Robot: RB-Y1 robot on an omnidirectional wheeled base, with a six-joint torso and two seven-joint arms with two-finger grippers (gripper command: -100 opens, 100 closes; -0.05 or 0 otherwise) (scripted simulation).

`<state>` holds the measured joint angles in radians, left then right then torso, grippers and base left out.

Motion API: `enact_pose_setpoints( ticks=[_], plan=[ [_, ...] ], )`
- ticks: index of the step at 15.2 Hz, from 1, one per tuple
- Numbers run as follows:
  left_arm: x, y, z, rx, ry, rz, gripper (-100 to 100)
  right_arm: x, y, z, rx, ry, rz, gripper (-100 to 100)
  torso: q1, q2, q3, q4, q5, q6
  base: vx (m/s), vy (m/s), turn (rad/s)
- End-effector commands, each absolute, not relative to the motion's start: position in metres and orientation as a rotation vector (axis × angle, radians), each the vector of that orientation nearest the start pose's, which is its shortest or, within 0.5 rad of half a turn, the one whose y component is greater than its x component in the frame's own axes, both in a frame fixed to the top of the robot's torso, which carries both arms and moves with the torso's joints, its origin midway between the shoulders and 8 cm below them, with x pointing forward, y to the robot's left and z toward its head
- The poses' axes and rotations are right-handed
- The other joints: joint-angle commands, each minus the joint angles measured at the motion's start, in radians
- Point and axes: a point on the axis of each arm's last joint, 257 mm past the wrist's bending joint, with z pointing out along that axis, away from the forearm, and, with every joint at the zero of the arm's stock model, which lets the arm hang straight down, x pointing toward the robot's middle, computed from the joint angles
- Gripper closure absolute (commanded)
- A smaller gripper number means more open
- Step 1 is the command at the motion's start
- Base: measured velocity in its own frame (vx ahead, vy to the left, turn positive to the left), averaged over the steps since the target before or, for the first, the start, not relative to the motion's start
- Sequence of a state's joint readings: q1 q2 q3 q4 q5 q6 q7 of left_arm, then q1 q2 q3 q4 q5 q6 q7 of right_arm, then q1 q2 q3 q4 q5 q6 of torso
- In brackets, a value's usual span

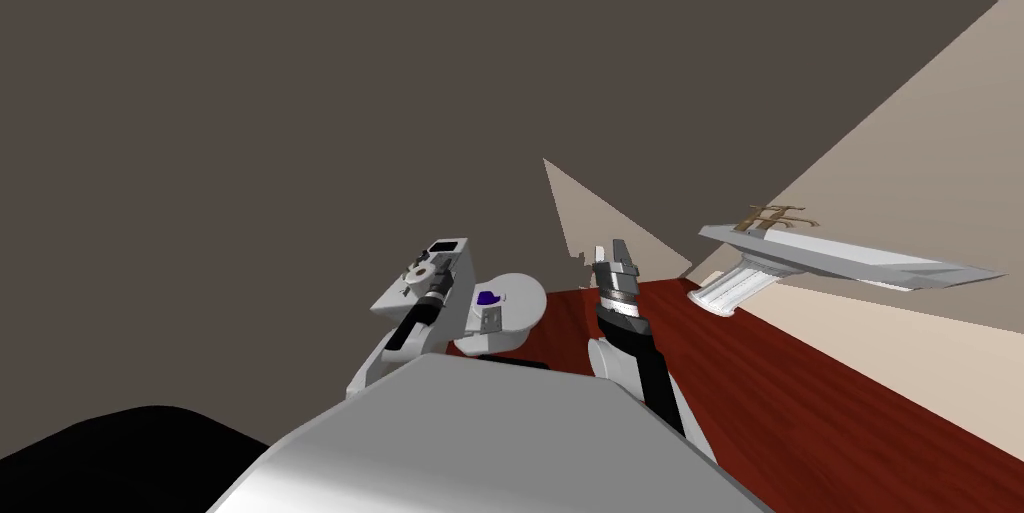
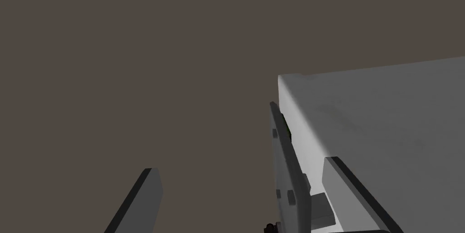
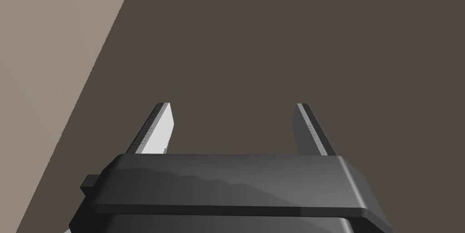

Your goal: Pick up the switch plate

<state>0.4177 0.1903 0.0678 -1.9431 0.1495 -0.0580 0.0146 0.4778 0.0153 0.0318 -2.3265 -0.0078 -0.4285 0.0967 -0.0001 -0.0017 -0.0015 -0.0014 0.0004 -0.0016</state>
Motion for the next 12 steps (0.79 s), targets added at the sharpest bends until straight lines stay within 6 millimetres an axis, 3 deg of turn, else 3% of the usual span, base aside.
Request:
enact_pose_setpoints(
  ticks=[1,3,5,7,8,12],
  plan=[
    [0.424,0.352,-0.222,-1.265,1.112,-1.069,-100,0.349,-0.269,0.039,0.645,0.623,1.257,0,0.000,0.000,0.000,0.000,0.000,0.000,0.008,-0.013,0.115],
    [0.424,0.356,-0.231,-1.306,1.103,-1.065,-100,0.349,-0.269,0.039,0.645,0.623,1.257,0,0.005,0.000,-0.001,-0.001,0.002,-0.002,0.004,0.002,0.104],
    [0.424,0.355,-0.217,-1.273,1.105,-1.068,-100,0.349,-0.269,0.039,0.645,0.623,1.257,0,0.007,0.000,-0.001,-0.001,0.002,-0.002,0.032,-0.004,0.002],
    [0.425,0.355,-0.218,-1.274,1.104,-1.069,-100,0.349,-0.269,0.039,0.645,0.623,1.256,0,0.007,-0.006,-0.004,-0.002,0.002,-0.001,0.116,-0.005,-0.014],
    [0.425,0.355,-0.218,-1.274,1.105,-1.068,100,0.349,-0.269,0.039,0.645,0.623,1.256,0,0.008,-0.006,-0.004,-0.003,0.002,-0.001,0.029,-0.001,0.001],
    [0.424,0.355,-0.221,-1.280,1.109,-1.066,100,0.349,-0.269,0.039,0.645,0.623,1.257,0,0.007,0.000,0.000,0.001,0.001,-0.002,0.005,-0.002,-0.001]
  ],
)
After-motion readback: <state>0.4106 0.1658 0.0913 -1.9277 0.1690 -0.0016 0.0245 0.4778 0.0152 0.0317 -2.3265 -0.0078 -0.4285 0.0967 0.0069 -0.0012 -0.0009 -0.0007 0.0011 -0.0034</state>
